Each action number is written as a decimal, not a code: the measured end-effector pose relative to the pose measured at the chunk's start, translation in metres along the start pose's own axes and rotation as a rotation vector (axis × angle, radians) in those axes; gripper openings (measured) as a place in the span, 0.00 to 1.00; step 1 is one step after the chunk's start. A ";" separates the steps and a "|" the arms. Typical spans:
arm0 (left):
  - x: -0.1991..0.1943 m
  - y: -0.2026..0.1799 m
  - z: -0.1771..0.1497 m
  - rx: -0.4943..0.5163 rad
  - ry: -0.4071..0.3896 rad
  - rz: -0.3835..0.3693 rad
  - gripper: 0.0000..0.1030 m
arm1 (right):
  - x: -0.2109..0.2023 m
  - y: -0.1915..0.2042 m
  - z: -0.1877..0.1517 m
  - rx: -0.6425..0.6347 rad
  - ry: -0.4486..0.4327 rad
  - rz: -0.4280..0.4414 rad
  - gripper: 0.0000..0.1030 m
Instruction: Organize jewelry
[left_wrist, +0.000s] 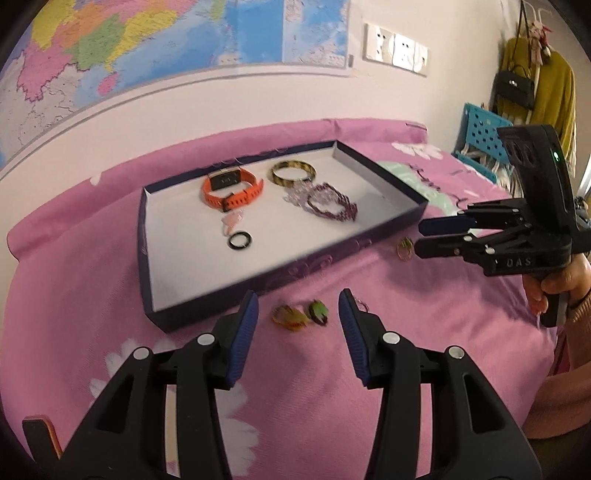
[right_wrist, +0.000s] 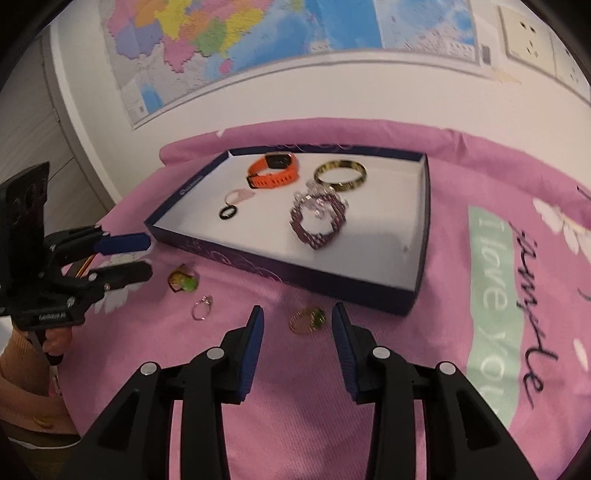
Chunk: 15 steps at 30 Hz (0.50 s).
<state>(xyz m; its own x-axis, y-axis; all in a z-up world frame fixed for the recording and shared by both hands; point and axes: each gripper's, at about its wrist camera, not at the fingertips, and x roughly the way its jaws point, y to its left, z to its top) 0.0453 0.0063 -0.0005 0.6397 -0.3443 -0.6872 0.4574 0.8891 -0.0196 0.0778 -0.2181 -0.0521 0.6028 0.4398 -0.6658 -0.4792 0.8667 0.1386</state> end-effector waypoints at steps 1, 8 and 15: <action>0.001 -0.003 -0.002 0.008 0.006 0.003 0.44 | 0.001 -0.001 -0.001 0.009 0.002 -0.001 0.35; 0.007 -0.008 -0.006 0.011 0.025 -0.003 0.42 | 0.008 -0.003 -0.004 0.026 0.008 -0.005 0.35; 0.015 -0.008 -0.008 -0.003 0.045 -0.035 0.31 | 0.012 -0.006 -0.004 0.044 0.007 0.005 0.35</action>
<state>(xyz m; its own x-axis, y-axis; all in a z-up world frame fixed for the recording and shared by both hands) 0.0470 -0.0034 -0.0166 0.5948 -0.3610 -0.7182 0.4767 0.8779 -0.0465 0.0854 -0.2189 -0.0637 0.5956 0.4430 -0.6701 -0.4538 0.8739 0.1744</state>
